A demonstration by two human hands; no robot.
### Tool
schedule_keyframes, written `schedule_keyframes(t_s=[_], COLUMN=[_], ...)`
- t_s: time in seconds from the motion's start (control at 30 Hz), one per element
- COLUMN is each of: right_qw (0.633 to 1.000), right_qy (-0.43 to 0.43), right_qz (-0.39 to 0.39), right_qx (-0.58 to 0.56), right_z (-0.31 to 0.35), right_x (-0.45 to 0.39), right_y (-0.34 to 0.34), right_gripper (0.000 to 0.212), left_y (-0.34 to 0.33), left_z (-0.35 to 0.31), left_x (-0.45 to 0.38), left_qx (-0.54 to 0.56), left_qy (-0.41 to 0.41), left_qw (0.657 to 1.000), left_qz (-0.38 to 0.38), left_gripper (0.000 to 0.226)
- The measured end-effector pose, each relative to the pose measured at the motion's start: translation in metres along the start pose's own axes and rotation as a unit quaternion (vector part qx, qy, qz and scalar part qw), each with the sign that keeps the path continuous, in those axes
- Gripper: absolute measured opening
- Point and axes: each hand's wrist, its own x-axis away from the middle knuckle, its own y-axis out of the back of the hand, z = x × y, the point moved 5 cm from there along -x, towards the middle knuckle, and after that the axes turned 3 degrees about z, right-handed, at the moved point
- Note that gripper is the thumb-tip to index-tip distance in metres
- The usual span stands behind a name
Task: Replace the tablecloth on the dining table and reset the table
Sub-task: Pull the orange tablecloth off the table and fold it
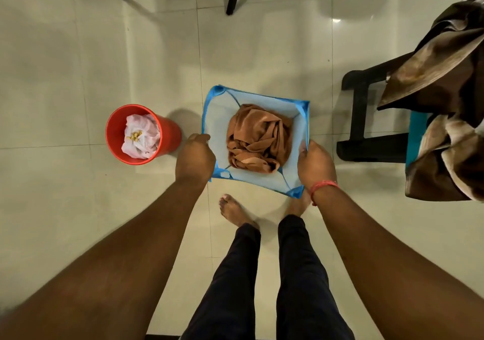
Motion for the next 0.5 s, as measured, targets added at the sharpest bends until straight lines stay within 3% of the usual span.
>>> schedule_keyframes(t_s=[0.17, 0.27, 0.4, 0.5], right_qw=[0.995, 0.993, 0.994, 0.990], right_qy=[0.026, 0.047, 0.070, 0.092], right_qz=[0.078, 0.097, 0.078, 0.077], right_qx=[0.063, 0.043, 0.032, 0.071], right_z=[0.018, 0.037, 0.052, 0.056], right_x=[-0.012, -0.008, -0.001, 0.012], right_y=[-0.002, -0.005, -0.002, 0.004], right_gripper=[0.030, 0.031, 0.038, 0.043], left_y=[-0.003, -0.006, 0.002, 0.015], left_z=[0.018, 0.028, 0.022, 0.006], left_x=[0.007, 0.001, 0.007, 0.018], left_qx=[0.026, 0.059, 0.051, -0.020], left_qy=[0.066, 0.093, 0.090, 0.034], left_qw=[0.997, 0.991, 0.991, 0.996], left_qz=[0.042, 0.071, 0.082, 0.078], left_gripper=[0.037, 0.024, 0.034, 0.042])
